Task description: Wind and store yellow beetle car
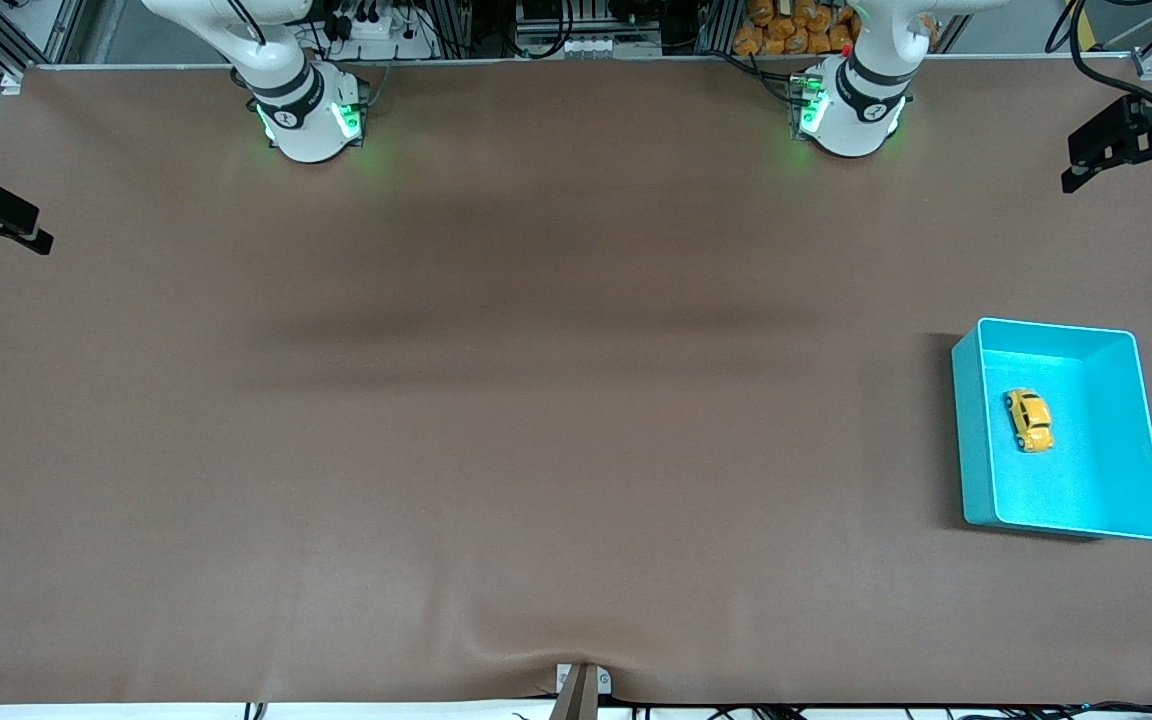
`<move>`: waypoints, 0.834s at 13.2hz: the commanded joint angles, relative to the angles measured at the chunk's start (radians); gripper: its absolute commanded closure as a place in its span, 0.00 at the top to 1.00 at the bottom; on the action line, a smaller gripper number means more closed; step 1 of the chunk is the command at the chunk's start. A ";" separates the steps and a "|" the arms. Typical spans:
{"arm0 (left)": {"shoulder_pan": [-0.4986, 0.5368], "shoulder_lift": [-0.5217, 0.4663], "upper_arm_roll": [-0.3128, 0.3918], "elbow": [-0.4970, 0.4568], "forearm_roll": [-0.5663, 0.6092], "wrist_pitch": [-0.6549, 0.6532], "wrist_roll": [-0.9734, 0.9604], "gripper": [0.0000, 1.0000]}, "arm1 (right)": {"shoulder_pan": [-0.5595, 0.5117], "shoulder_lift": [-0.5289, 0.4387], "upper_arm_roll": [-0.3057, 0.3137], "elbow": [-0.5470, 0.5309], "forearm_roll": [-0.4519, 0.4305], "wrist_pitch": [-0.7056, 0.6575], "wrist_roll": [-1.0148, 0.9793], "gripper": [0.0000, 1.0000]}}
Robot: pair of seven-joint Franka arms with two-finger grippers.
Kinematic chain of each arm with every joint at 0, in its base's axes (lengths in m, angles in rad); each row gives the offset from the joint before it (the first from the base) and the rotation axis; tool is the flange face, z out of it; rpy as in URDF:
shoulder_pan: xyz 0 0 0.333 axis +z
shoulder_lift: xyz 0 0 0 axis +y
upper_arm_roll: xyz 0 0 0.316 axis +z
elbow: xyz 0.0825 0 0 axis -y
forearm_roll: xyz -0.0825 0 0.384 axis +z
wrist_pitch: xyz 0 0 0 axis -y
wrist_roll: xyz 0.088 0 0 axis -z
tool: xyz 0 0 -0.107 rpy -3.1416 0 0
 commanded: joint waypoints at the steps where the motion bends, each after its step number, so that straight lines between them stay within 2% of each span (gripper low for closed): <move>1: 0.000 -0.001 0.006 -0.003 -0.036 0.018 -0.056 1.00 | -0.001 0.001 0.007 0.018 0.005 -0.019 0.005 1.00; 11: 0.000 -0.001 0.006 -0.008 -0.016 0.018 -0.060 1.00 | 0.000 0.001 0.008 0.017 0.005 -0.019 0.005 1.00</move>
